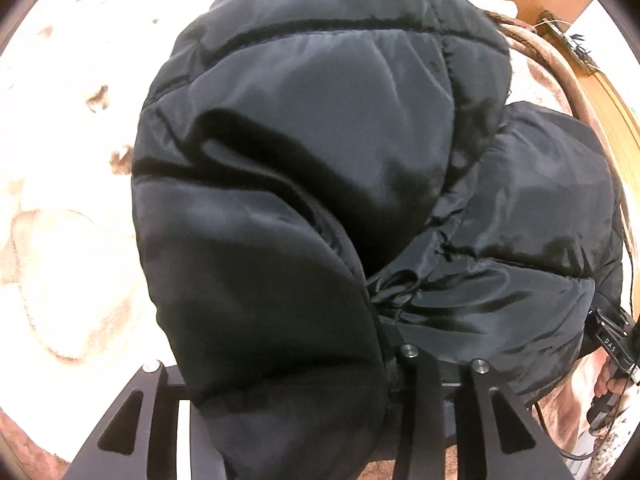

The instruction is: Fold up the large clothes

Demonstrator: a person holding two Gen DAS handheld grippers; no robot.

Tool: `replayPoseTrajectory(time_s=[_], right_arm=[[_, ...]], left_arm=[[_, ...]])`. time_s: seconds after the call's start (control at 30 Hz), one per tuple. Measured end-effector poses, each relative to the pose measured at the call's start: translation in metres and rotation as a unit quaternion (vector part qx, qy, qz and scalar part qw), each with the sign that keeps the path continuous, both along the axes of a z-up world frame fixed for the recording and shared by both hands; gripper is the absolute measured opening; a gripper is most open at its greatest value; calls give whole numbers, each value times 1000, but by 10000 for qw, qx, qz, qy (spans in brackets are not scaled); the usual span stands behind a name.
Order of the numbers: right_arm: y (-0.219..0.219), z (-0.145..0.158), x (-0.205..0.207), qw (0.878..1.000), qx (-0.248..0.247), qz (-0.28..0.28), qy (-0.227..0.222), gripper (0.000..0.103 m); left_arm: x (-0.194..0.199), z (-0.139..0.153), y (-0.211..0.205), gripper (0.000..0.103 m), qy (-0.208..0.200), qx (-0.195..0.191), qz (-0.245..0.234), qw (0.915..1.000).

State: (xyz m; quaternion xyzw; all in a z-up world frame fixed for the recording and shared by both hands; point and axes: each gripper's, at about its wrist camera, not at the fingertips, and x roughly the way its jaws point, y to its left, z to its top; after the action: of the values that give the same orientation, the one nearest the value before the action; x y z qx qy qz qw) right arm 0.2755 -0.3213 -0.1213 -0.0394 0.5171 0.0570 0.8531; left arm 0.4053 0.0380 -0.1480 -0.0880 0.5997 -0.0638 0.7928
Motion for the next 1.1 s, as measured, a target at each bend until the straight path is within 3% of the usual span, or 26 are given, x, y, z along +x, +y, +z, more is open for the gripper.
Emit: replayPoseTrajectory(time_s=[0.27,0.37,0.57,0.63,0.9,1.1], right_arm=[[12,38,-26,9985,-150,-61,-516,33],[14,49,-43,9976,-130,-98,-669,31],[21,73,-56,9949,85,-157,-993,29],[26,84,-63,9933,90,-95,-1152,29],[69,93,-53,9891,188,124,-1454,27],[76,89,-37,9862,249,244,-1616,27]], left_arm=[[-18,38,-6,35,-442,-179,95,9988],[-41,31,6,34,-548,-226,137,9981],[-72,51,41,31,-903,-261,132,9955],[-99,61,50,30,-991,-308,197,9944],[-127,81,98,27,-1288,-306,386,9905],[-137,92,132,24,-1436,-335,525,9877]])
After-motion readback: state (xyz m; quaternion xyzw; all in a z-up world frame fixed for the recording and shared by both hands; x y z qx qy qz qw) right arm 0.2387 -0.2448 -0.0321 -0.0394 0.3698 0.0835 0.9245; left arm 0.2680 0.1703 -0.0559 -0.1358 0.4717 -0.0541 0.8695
